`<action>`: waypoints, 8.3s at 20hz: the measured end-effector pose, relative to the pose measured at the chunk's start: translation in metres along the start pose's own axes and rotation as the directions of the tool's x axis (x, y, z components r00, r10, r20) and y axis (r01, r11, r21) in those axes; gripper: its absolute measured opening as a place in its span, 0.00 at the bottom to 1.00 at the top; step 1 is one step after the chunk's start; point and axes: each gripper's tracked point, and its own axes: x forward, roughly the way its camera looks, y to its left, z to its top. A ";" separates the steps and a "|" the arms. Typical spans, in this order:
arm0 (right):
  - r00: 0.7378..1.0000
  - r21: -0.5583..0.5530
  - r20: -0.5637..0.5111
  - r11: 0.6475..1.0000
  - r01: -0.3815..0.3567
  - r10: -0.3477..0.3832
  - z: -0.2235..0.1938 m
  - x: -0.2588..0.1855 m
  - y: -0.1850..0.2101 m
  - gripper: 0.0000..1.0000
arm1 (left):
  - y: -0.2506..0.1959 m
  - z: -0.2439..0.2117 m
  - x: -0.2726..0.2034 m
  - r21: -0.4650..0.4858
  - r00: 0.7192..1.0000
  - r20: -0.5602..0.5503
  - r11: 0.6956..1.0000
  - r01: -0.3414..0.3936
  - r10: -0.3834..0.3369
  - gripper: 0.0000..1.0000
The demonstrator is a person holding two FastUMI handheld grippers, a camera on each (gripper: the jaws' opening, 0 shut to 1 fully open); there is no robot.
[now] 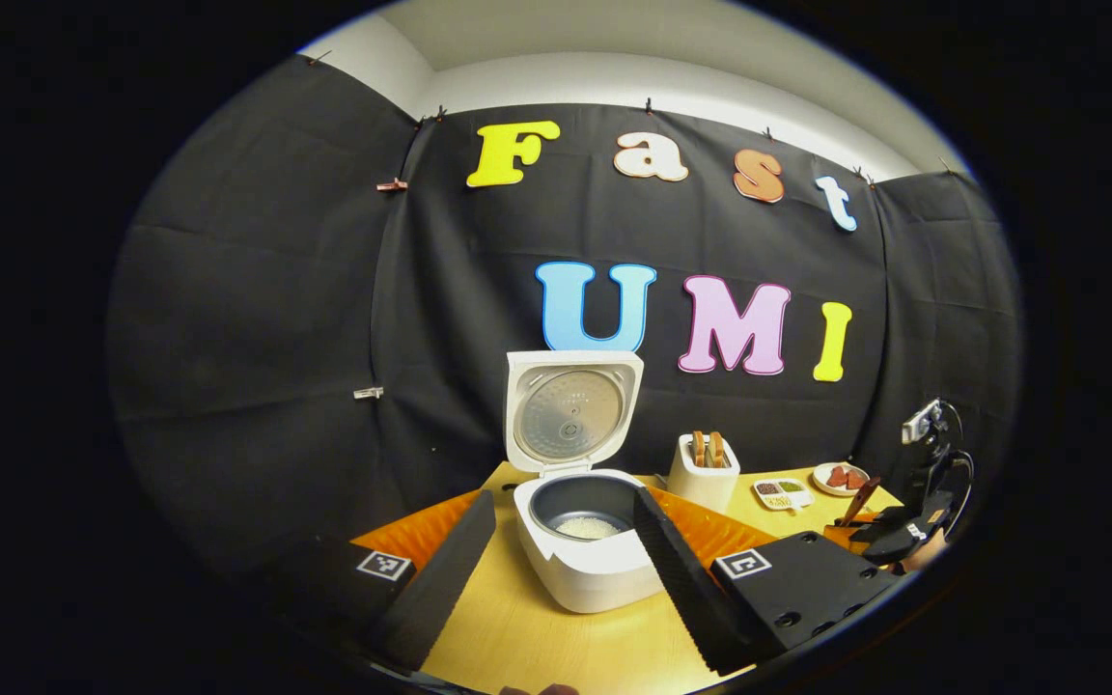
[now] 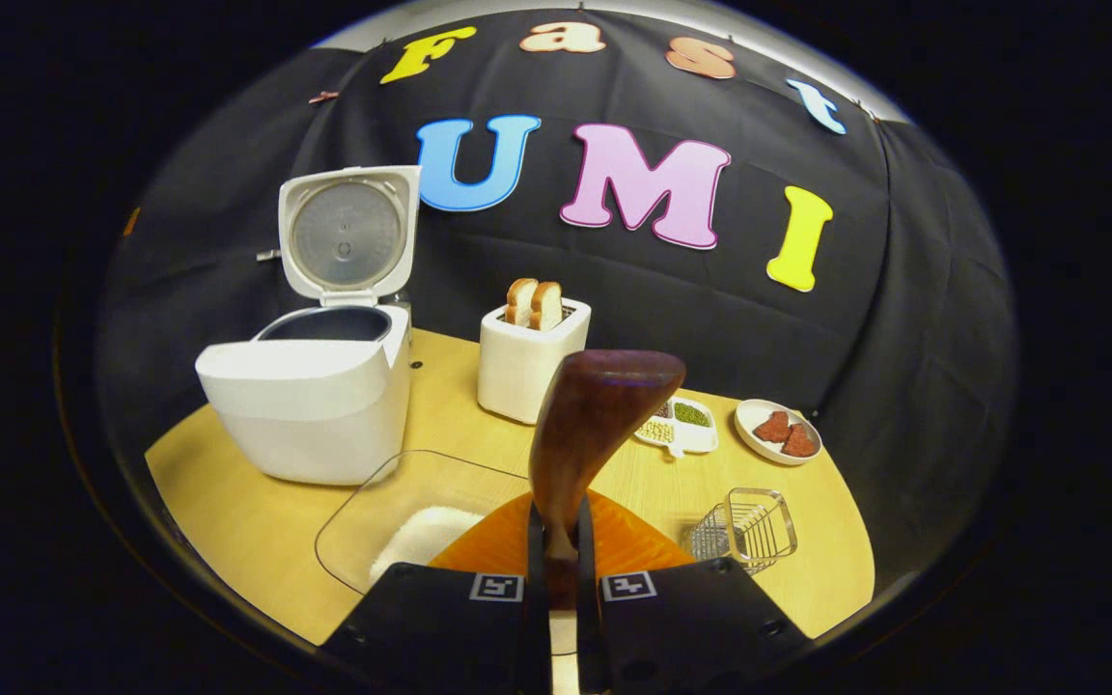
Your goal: Close the left gripper, press the button to open the rice cooker; take a wooden spoon from the chopstick holder with the right hand, scoop a spoonful of rice and pour it into the rice cooker, then put the wooden spoon back into the chopstick holder.
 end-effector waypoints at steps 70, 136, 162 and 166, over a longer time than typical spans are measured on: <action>0.935 0.834 0.240 0.437 -0.336 0.260 0.203 0.027 0.102 0.14 | 0.037 -0.024 0.009 -0.045 0.999 -0.045 0.999 -0.014 0.012 0.99; 0.846 0.166 0.322 0.855 -0.492 0.424 0.293 0.012 0.187 0.14 | 0.042 -0.043 -0.044 -0.047 0.995 -0.058 0.996 -0.081 0.079 0.99; 0.950 0.376 0.302 0.906 -0.195 0.079 0.154 -0.057 -0.177 0.14 | -0.076 -0.004 -0.022 -0.004 0.995 -0.022 0.995 -0.095 0.095 0.99; 0.974 0.402 0.225 0.908 -0.116 0.024 0.104 -0.035 -0.212 0.14 | -0.093 -0.002 -0.023 -0.020 0.994 -0.030 0.994 -0.106 0.106 0.99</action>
